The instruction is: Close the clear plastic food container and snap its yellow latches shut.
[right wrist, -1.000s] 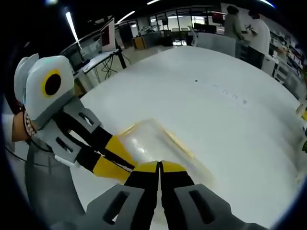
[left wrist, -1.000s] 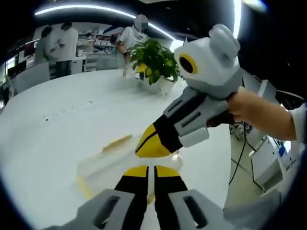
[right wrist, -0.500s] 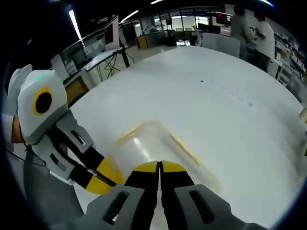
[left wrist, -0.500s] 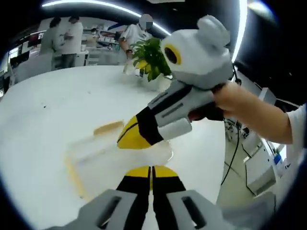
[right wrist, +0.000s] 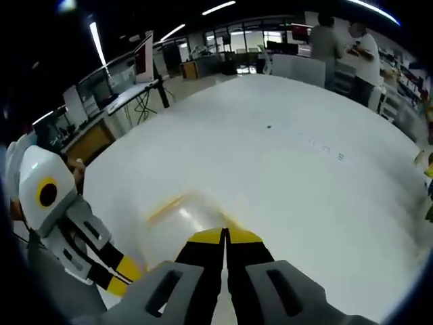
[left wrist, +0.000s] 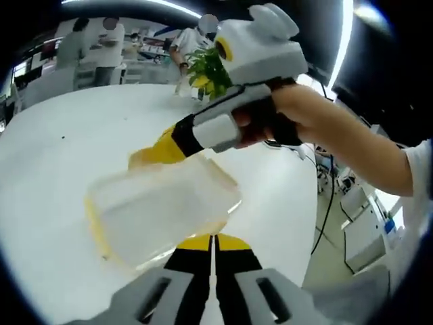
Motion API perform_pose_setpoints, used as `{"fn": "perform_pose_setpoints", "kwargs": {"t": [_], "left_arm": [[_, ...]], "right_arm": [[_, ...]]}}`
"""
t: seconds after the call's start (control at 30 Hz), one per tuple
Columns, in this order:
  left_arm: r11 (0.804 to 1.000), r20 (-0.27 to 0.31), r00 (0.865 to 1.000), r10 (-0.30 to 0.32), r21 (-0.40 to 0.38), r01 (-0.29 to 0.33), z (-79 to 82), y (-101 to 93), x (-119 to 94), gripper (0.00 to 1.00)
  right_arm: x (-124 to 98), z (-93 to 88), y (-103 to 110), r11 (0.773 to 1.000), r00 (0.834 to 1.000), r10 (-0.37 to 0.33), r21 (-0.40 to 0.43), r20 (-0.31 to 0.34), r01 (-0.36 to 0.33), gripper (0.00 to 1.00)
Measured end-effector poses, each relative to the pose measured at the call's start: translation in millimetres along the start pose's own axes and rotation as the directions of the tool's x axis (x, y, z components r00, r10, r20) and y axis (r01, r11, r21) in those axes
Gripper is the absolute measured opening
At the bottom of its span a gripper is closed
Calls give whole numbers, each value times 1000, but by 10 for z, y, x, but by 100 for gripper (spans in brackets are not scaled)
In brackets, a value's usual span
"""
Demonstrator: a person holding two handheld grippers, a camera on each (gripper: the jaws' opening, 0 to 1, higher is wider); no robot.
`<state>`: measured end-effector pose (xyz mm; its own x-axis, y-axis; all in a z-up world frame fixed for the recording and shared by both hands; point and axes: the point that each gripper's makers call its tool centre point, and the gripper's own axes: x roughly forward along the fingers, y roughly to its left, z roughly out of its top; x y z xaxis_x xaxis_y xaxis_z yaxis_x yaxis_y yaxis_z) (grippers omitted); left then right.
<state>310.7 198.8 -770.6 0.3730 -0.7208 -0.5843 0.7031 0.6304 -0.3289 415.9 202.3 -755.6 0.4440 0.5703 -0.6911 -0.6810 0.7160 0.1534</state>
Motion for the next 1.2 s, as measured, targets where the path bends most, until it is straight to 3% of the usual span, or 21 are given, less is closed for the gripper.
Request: {"fn": "perform_pose_setpoints", "kwargs": {"t": [0.23, 0.5, 0.57, 0.8, 0.97, 1.03, 1.13, 1.2], "left_arm": [[1000, -4, 1000, -4, 1, 4, -12, -8, 12, 0], [1000, -16, 1000, -1, -3, 1, -61, 9, 29, 0], [1000, -15, 1000, -2, -3, 2, -60, 12, 25, 0], [1000, -16, 1000, -2, 4, 2, -102, 12, 23, 0], [999, 60, 998, -17, 35, 15, 79, 2, -63, 0], [995, 72, 997, -12, 98, 5, 143, 31, -76, 0], [965, 64, 998, -11, 261, -6, 208, 15, -92, 6], [956, 55, 998, -19, 294, 2, 225, -7, -92, 9]], "right_arm": [[49, 7, -189, 998, 998, -62, 30, -4, 62, 0], [151, -114, -286, 988, 998, -41, 144, -41, 47, 0], [160, -107, -306, 983, 999, -35, 181, -24, 39, 0], [170, -92, -302, 982, 999, -37, 184, -29, 42, 0], [120, -23, -230, 996, 1000, -19, 91, -20, 21, 2], [93, -10, -183, 1000, 999, -3, 22, -37, 4, 3], [53, 18, -125, 993, 998, 10, -113, -65, -17, 6], [40, -6, -86, 982, 995, 22, -184, -102, -41, 10]]}}
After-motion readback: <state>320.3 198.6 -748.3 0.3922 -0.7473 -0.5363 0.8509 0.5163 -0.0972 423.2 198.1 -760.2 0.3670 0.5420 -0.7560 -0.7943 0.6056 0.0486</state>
